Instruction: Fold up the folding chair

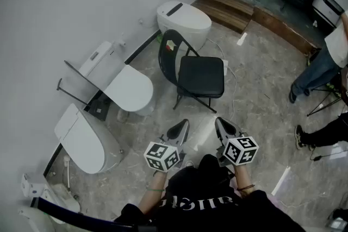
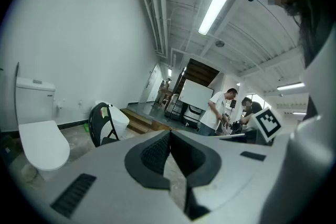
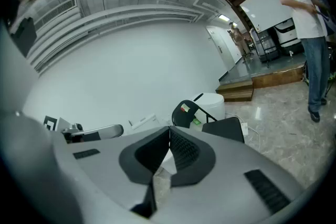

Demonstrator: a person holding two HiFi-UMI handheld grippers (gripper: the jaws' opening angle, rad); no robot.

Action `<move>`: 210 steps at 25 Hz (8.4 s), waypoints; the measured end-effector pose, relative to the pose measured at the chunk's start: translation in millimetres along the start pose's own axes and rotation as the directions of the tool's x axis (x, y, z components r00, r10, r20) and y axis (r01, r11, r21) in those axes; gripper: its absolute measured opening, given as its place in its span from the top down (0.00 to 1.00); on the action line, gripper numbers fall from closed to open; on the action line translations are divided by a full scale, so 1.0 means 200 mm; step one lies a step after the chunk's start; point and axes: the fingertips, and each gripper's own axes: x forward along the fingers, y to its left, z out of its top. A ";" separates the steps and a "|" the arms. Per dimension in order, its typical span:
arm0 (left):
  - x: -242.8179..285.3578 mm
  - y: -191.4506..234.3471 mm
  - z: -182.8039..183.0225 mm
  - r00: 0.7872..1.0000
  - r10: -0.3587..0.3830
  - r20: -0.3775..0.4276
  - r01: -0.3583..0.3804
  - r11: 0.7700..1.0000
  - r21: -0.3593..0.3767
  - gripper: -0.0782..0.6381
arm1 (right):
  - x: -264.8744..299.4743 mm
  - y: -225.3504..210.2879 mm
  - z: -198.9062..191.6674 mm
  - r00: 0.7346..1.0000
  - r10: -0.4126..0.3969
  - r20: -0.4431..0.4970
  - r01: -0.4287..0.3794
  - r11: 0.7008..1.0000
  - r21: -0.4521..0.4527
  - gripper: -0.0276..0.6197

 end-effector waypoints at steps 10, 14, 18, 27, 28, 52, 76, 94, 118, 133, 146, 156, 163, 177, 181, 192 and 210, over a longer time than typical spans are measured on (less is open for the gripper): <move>0.36 0.16 0.03 0.999 -0.018 -0.038 0.018 1.000 -0.008 0.89 | 0.26 -0.28 0.11 1.000 -0.026 0.007 0.026 0.998 0.052 0.94; 0.63 0.23 0.10 0.999 -0.015 -0.030 0.015 1.000 -0.002 0.89 | 0.42 -0.44 0.29 1.000 0.007 0.015 -0.007 0.999 0.032 0.94; 0.94 0.32 0.21 1.000 0.009 -0.014 -0.009 1.000 -0.006 0.89 | 0.64 -0.65 0.47 0.999 0.037 -0.012 -0.037 0.999 0.015 0.94; 1.40 0.59 0.45 0.989 0.148 0.019 -0.146 0.988 -0.051 0.89 | 1.01 -0.97 0.78 0.991 0.121 -0.052 -0.120 0.993 0.018 0.94; 1.43 0.61 0.46 0.989 0.149 0.016 -0.148 0.988 -0.048 0.89 | 1.04 -1.01 0.79 0.991 0.119 -0.054 -0.118 0.993 0.027 0.94; 1.62 2.25 0.60 0.896 0.310 -0.319 -0.315 0.948 0.037 0.65 | 2.03 -1.12 0.84 0.995 -0.076 -0.064 0.084 0.988 0.133 0.94; 1.88 2.67 0.23 0.810 0.349 -0.472 -0.358 0.931 0.073 0.65 | 2.39 -2.19 -0.12 0.893 -0.057 -0.446 0.100 0.992 0.074 0.53; 1.95 2.64 0.21 0.840 0.361 -0.406 -0.324 0.933 0.159 0.66 | 2.62 -2.97 -0.92 0.808 0.104 -0.580 0.074 0.958 0.276 0.43; 1.96 2.65 0.20 0.864 0.353 -0.360 -0.309 0.935 0.175 0.66 | 2.71 -2.96 -1.06 0.810 0.321 -0.491 -0.011 0.845 0.534 0.43; 1.86 2.51 0.52 0.904 0.261 -0.340 -0.236 0.965 0.114 0.66 | 2.63 -2.50 -0.69 0.883 0.229 -0.409 0.042 0.830 0.557 0.51; 1.90 2.26 0.79 0.912 0.225 -0.343 -0.206 0.974 0.090 0.66 | 2.65 -2.00 -0.23 0.874 0.342 -0.345 -0.109 0.830 0.547 0.58; 1.92 2.13 0.91 0.900 0.253 -0.356 -0.224 0.967 0.120 0.66 | 2.73 -1.58 0.00 0.829 0.441 -0.345 -0.213 0.819 0.533 0.59; 1.83 2.15 1.00 0.928 0.231 -0.292 -0.241 0.971 0.002 0.66 | 2.83 -1.29 0.05 0.794 0.433 -0.428 -0.210 0.855 0.475 0.59; 1.64 2.38 1.16 0.920 0.274 -0.281 -0.293 0.956 -0.026 0.67 | 3.18 -0.65 0.11 0.720 0.457 -0.522 -0.270 0.878 0.395 0.59; 1.61 2.42 1.21 0.933 0.239 -0.270 -0.265 0.962 -0.064 0.68 | 3.31 -0.47 0.12 0.722 0.453 -0.522 -0.274 0.881 0.386 0.59; 1.44 2.70 1.30 0.941 0.214 -0.263 -0.254 0.959 -0.128 0.70 | 3.53 -0.29 0.06 0.690 0.417 -0.592 -0.283 0.908 0.310 0.77; 1.46 2.84 1.28 0.918 0.189 -0.349 -0.258 0.953 -0.160 0.72 | 3.90 -0.32 0.21 0.678 0.621 -0.392 -0.174 0.655 0.736 0.87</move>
